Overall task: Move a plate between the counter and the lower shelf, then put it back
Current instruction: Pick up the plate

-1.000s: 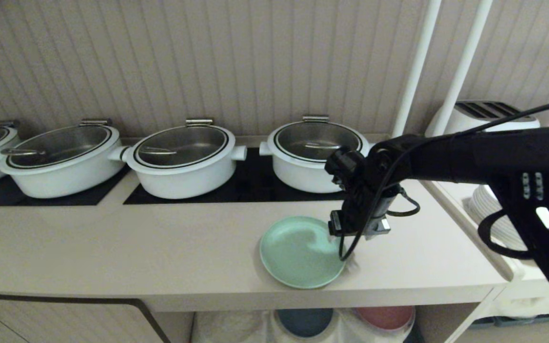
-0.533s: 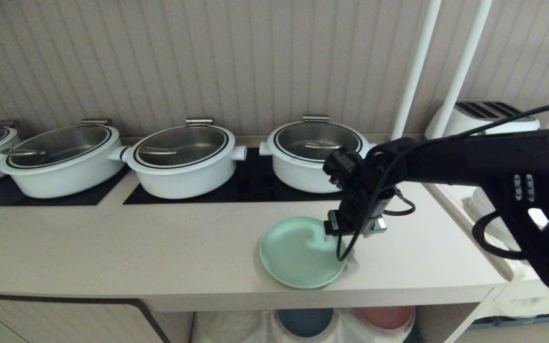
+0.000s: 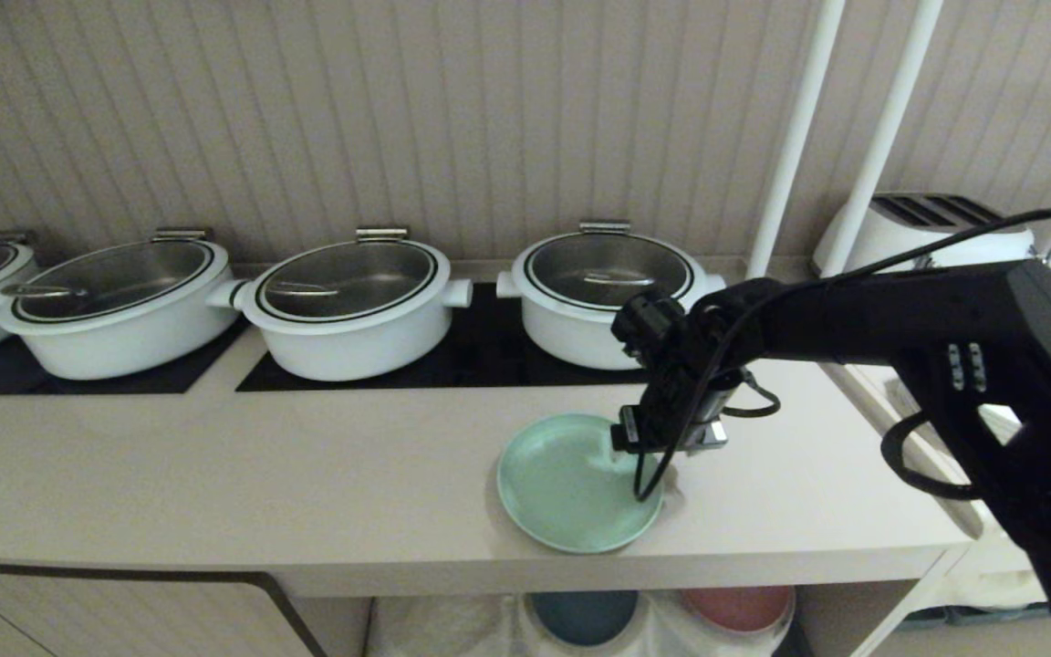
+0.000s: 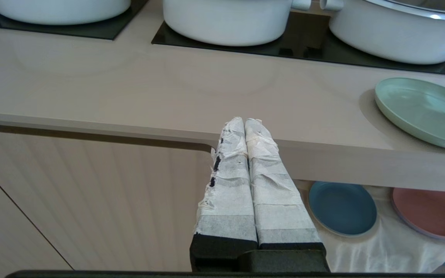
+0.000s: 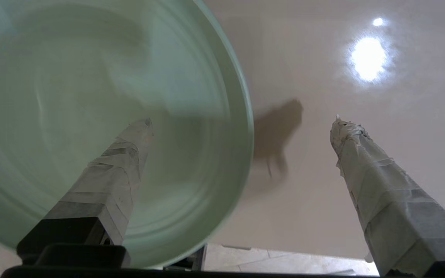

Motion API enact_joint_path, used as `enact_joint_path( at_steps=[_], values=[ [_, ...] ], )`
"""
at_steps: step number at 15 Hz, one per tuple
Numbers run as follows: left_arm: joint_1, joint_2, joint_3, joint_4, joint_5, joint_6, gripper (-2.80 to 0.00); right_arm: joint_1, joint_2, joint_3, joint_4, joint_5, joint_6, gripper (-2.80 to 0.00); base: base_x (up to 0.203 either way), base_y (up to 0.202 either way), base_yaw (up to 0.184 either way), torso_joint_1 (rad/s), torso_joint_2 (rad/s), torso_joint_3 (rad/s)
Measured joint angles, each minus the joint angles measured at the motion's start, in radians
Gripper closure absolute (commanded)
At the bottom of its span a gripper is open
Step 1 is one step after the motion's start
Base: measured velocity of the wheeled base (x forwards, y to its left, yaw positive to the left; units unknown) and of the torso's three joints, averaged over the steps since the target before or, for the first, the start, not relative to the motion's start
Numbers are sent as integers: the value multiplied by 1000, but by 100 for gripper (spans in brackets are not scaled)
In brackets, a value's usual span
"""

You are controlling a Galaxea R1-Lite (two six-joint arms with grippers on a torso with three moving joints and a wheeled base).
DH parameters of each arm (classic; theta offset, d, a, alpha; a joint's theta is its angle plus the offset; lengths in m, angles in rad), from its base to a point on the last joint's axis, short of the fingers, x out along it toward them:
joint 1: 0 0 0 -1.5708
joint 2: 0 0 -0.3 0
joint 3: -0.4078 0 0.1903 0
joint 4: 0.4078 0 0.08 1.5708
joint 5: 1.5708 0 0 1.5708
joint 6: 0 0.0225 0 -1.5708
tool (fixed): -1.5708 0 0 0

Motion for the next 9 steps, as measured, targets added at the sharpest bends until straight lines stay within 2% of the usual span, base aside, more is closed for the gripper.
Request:
enact_joint_path(
  at_steps=[9],
  values=[
    [0,0,0,0,0,0,0,0,28,0,-16,1,0,-280,0,0,0,0,0,0]
  ],
)
